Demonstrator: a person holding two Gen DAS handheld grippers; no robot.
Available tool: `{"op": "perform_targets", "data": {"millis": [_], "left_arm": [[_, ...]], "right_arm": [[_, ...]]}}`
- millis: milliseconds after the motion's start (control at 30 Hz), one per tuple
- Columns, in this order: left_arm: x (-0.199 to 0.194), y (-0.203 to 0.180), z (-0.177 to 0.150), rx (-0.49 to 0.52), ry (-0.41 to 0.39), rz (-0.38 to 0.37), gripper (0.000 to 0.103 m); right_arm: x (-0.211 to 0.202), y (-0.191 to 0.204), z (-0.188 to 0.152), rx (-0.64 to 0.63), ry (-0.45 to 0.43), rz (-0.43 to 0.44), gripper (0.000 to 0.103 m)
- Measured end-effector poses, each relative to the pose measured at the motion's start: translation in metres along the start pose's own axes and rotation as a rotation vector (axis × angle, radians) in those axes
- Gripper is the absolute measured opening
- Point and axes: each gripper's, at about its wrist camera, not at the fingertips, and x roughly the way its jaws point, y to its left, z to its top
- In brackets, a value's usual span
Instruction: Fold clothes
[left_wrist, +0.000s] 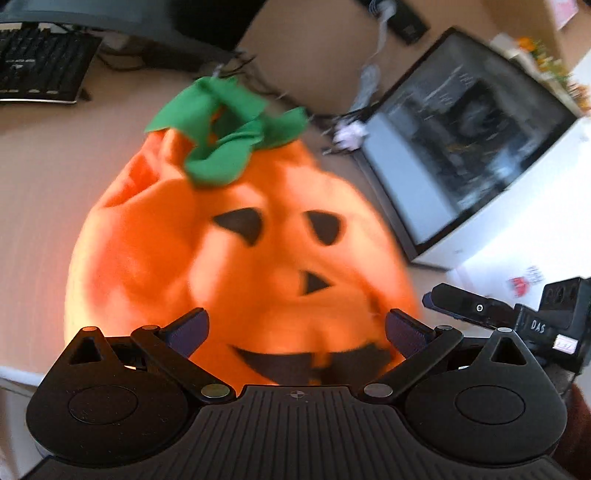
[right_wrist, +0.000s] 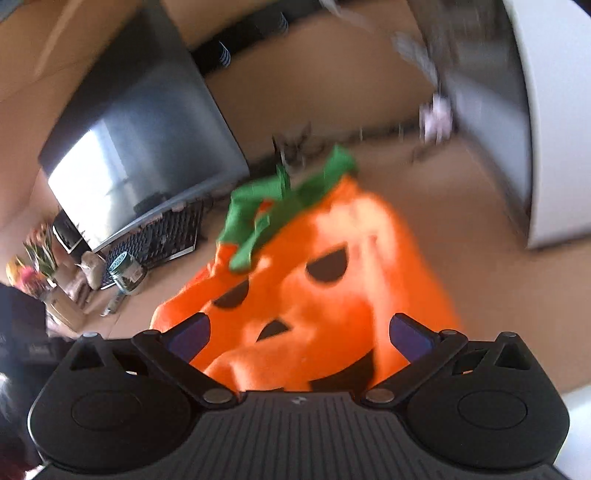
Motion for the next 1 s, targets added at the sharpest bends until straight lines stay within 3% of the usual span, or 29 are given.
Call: {"op": "perform_targets", "data": {"millis": [133, 333, 500, 600, 633, 733, 833, 900, 1000], "left_arm": [[0.015, 0.027, 0.017, -0.016, 0.038, 0.052, 0.103], [0.045, 0.06, 0.054, -0.05, 0.07, 0.028, 0.103], [0.079, 0.067, 0.103, -0.009, 0.028, 0.059, 0.103], [0.087, 0.074, 0.134, 0.013, -0.052, 0.148, 0.103], [0.083, 0.077, 0.137, 0.004, -0.062, 0.139, 0.103], [0.063, 0.085, 0.138, -0.05, -0.069, 0.048, 0.103], [0.044, 0.094, 0.138, -0.103, -0.075, -0.042, 0.103], [0.041, 0.093, 0.124, -0.137, -0.026, -0.172, 0.103], [0.057, 0.081, 0.093, -0.142, 0.1, -0.316, 0.103]], "right_arm": [[0.049, -0.007, -0.011, 0.088, 0.082, -0.047, 0.103], [0.084, -0.013, -0.006, 0.131, 0.052, -0.18, 0.103], [0.123, -0.007, 0.017, 0.057, 0.039, -0.336, 0.103], [0.138, -0.011, 0.032, 0.057, 0.024, -0.412, 0.103], [0.142, -0.013, 0.036, 0.065, 0.018, -0.433, 0.103], [0.135, -0.023, 0.037, 0.131, -0.005, -0.499, 0.103], [0.128, -0.018, 0.02, 0.138, -0.024, -0.659, 0.103], [0.127, -0.01, 0.005, 0.1, -0.032, -0.737, 0.103], [0.126, -0.008, 0.004, 0.127, -0.037, -0.738, 0.103]]}}
